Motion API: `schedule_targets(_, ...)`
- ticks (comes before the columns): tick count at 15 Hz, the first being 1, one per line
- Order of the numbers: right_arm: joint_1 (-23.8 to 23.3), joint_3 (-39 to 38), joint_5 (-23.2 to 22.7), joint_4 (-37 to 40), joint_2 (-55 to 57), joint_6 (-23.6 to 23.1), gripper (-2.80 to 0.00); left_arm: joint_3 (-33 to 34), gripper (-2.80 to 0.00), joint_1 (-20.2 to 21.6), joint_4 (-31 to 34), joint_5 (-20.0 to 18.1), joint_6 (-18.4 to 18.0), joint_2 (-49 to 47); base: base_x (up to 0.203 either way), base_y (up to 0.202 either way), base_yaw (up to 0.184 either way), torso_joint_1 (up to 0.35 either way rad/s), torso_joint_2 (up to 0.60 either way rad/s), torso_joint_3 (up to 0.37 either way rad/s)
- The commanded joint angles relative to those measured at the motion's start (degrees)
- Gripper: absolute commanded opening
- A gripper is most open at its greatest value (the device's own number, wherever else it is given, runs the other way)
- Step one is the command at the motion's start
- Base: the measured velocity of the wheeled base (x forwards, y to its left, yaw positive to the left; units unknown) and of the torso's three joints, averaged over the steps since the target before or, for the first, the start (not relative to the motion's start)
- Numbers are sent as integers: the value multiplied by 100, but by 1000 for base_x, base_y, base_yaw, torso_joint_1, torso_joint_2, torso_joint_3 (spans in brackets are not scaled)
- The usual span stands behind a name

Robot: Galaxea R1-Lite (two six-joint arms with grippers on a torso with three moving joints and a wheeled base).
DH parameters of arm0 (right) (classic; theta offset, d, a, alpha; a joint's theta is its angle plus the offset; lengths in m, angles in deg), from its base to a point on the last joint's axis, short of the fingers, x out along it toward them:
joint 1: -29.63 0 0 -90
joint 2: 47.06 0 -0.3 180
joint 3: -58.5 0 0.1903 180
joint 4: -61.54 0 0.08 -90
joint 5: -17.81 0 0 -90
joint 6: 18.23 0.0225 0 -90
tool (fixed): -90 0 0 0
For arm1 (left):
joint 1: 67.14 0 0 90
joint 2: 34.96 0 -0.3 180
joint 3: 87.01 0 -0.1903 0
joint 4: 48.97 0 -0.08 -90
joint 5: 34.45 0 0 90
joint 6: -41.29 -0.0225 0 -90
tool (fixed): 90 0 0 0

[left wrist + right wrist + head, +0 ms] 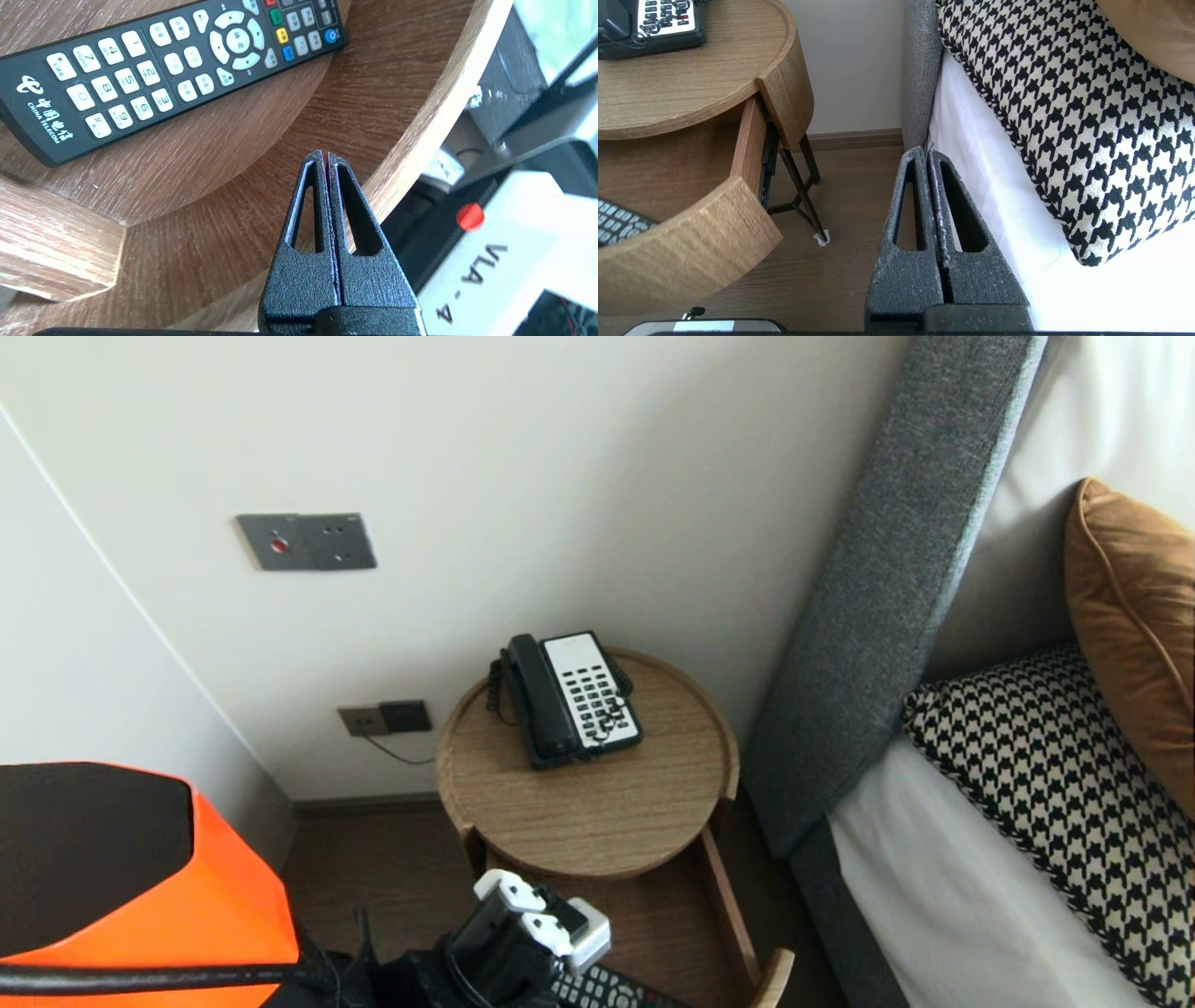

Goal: Open the nightstand drawer

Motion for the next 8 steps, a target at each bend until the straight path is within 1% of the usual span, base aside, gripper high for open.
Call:
schedule_targets(1, 0, 0, -1, 0, -1, 0, -280, 116, -280, -123, -35, -6, 4, 61, 0, 0, 0, 0, 0, 0)
schedule_targets(3, 0, 0, -1, 0, -1, 0, -280, 171, -280, -216, -74, -6, -6, 80, 0, 0, 0, 0, 0, 0)
schedule_targets(8, 0, 0, -1, 0, -1, 0, -280, 181, -280, -240, -85, -6, 26, 119, 0, 0, 0, 0, 0, 0)
